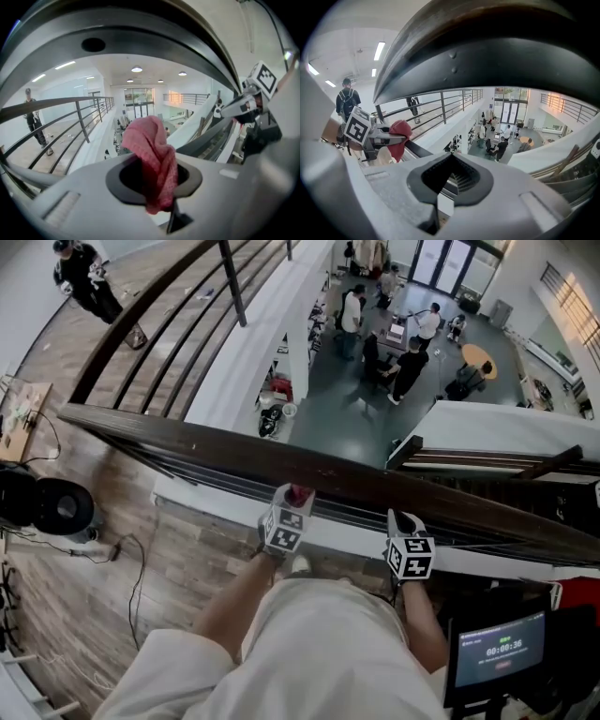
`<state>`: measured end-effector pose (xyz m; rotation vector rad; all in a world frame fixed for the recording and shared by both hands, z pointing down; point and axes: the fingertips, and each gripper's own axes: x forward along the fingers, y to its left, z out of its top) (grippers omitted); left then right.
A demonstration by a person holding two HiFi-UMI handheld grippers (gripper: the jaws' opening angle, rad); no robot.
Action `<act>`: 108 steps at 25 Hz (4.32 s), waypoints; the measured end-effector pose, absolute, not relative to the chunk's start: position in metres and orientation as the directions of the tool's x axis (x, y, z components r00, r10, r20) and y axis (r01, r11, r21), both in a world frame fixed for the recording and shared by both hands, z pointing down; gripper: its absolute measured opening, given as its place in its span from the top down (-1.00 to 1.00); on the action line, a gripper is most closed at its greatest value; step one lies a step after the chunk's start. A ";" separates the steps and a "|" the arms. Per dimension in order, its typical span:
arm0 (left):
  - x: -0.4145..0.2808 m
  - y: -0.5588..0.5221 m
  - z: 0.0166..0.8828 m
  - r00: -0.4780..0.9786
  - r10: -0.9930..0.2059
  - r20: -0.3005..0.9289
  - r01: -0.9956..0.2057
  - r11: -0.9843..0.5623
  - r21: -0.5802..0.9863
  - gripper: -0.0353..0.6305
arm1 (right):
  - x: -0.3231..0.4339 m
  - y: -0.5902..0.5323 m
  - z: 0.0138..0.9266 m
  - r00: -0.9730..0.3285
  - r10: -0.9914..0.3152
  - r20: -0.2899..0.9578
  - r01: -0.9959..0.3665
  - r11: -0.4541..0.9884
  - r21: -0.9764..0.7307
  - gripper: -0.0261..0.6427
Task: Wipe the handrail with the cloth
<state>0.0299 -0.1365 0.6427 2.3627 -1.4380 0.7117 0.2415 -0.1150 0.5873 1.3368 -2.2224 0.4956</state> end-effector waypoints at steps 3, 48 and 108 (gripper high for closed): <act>0.020 -0.138 0.640 0.372 -0.756 0.538 -0.901 -0.435 0.011 0.61 | 0.240 -0.117 0.587 -0.395 -0.711 0.583 -0.891 0.451 -0.054 0.91; -0.091 -0.146 0.632 0.101 -0.826 0.555 -0.991 -0.133 -0.018 0.63 | 0.252 -0.094 0.589 -0.332 -0.736 0.590 -0.907 0.420 0.014 0.91; 0.175 -0.130 0.636 0.324 -0.742 0.588 -0.934 -0.350 0.073 0.63 | 0.371 -0.112 0.595 -0.426 -0.715 0.555 -0.879 0.473 -0.065 0.91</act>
